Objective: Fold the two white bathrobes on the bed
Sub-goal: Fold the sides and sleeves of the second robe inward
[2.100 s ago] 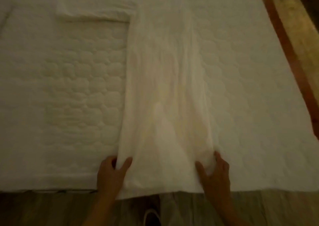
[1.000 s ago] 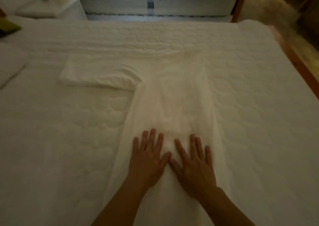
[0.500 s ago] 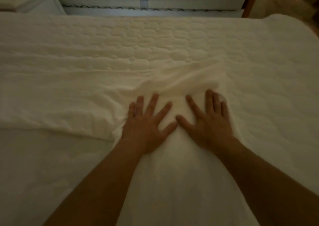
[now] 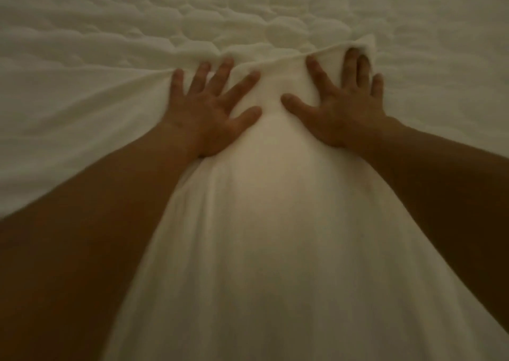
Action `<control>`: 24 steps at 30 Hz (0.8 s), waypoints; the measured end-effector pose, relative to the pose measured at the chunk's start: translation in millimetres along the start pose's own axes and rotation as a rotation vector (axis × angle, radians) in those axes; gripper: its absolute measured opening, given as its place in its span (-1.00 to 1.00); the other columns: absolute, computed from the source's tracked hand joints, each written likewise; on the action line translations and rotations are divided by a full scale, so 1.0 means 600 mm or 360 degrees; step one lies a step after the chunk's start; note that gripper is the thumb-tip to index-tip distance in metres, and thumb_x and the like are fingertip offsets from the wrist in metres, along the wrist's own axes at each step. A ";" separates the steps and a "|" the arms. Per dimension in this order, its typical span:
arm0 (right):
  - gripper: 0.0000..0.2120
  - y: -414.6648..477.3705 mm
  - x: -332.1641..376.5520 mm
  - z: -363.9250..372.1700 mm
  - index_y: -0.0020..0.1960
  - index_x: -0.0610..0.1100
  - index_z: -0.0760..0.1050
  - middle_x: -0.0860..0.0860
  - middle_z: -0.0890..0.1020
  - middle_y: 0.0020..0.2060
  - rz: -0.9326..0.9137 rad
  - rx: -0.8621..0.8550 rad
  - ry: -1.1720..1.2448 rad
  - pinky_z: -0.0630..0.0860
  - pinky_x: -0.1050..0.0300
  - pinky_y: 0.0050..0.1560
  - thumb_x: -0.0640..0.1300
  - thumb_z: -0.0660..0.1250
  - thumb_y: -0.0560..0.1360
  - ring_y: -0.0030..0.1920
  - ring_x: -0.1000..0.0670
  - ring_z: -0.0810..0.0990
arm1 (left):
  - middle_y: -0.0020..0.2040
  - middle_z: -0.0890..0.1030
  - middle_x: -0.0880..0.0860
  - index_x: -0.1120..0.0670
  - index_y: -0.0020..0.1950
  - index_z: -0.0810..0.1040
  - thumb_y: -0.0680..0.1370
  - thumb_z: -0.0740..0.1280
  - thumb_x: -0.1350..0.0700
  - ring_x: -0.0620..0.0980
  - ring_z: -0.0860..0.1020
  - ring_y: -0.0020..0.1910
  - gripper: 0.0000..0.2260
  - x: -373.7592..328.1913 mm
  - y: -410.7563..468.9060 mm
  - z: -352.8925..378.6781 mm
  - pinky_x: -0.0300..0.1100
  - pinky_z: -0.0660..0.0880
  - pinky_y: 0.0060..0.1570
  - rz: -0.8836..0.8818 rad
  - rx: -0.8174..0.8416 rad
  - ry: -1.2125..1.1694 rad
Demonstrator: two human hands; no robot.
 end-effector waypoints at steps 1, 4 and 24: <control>-0.09 -0.004 0.004 -0.008 0.58 0.30 -0.24 -0.22 -0.28 0.60 0.0024 0.0047 -0.0050 -0.28 -0.31 0.54 0.65 -0.15 0.35 0.60 -0.23 -0.29 | 0.64 -0.22 -0.10 -0.44 0.49 -0.32 0.47 -0.26 -0.50 0.11 -0.16 0.62 -0.40 -0.003 -0.005 -0.004 0.45 -0.24 0.42 -0.0025 0.0044 0.0084; -0.23 -0.041 0.040 -0.033 0.64 0.14 -0.19 -0.34 -0.17 0.59 0.0136 0.0081 -0.0217 -0.27 -0.35 0.52 0.45 -0.10 0.54 0.59 -0.34 -0.19 | 0.64 -0.23 -0.04 -0.36 0.53 -0.33 0.50 -0.29 -0.47 0.23 -0.24 0.60 -0.38 -0.023 -0.019 -0.041 0.57 -0.31 0.30 -0.0159 0.0171 0.0361; -0.31 -0.515 0.012 0.048 0.62 0.21 -0.15 -0.13 -0.21 0.63 0.0055 0.0138 0.0088 -0.27 -0.30 0.54 0.41 -0.11 0.57 0.62 -0.13 -0.26 | 0.65 -0.16 0.06 -0.25 0.61 -0.15 0.55 -0.14 -0.43 0.19 -0.18 0.61 -0.35 -0.119 -0.459 -0.007 0.30 -0.26 0.50 -0.0143 0.0264 -0.0080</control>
Point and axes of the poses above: each hand's wrist, its own y-axis towards the middle knuckle, its own z-axis out of the palm, x = y × z, the point moved 8 cm from there along y, towards the middle knuckle
